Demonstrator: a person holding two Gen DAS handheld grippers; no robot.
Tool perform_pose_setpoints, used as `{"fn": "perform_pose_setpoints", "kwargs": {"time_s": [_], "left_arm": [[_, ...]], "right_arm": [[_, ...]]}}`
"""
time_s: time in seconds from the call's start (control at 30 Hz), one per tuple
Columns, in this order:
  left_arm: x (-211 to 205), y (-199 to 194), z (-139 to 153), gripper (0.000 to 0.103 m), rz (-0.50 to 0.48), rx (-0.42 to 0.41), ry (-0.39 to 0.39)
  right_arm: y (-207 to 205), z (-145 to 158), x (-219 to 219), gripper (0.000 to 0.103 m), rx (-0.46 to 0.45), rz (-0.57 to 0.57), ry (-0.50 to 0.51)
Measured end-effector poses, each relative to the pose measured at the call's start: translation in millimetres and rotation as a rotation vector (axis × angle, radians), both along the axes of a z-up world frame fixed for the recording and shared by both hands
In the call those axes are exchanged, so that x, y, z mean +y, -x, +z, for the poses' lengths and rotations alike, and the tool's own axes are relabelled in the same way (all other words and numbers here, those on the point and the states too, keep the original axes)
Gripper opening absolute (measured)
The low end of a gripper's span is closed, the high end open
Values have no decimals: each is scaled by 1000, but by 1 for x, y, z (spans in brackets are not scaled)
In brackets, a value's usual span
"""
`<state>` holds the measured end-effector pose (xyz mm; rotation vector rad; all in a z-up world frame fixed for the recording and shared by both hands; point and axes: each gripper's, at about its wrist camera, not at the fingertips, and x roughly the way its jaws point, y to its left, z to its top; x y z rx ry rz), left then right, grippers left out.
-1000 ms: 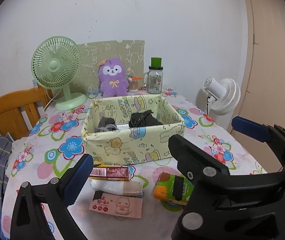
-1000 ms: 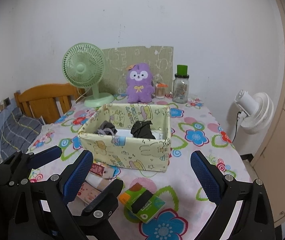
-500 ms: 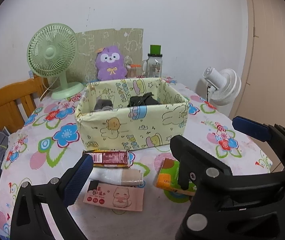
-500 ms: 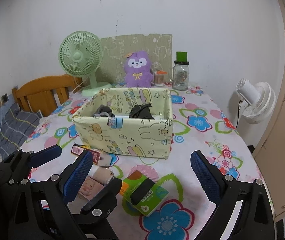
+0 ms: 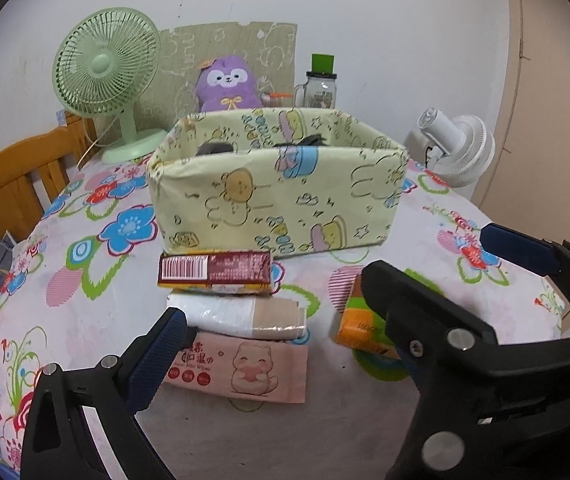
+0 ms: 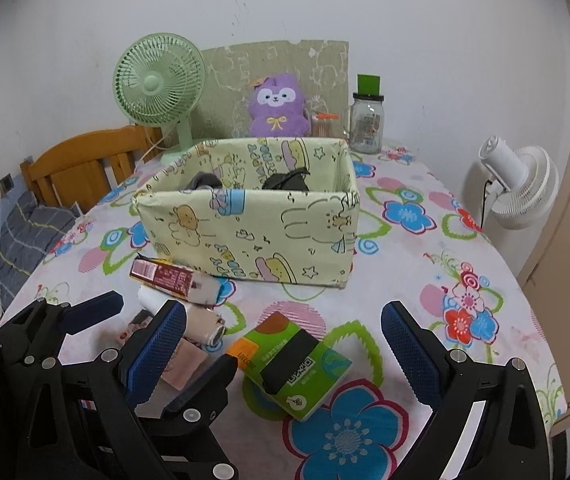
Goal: Organize soft objects
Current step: 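Move the left gripper to the brown snack box while the right gripper approaches the green tissue pack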
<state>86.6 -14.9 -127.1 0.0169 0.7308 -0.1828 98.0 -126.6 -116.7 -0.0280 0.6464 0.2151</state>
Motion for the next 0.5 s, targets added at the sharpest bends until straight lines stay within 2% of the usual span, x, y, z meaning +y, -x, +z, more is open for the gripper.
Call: {"fn": "perform_pose_setpoints", "kwargs": {"time_s": [0.5], "left_arm": [[8,-6,-19,103,-2,40,20]], "right_arm": [[-13,-26,4,99,74,-4,4]]}}
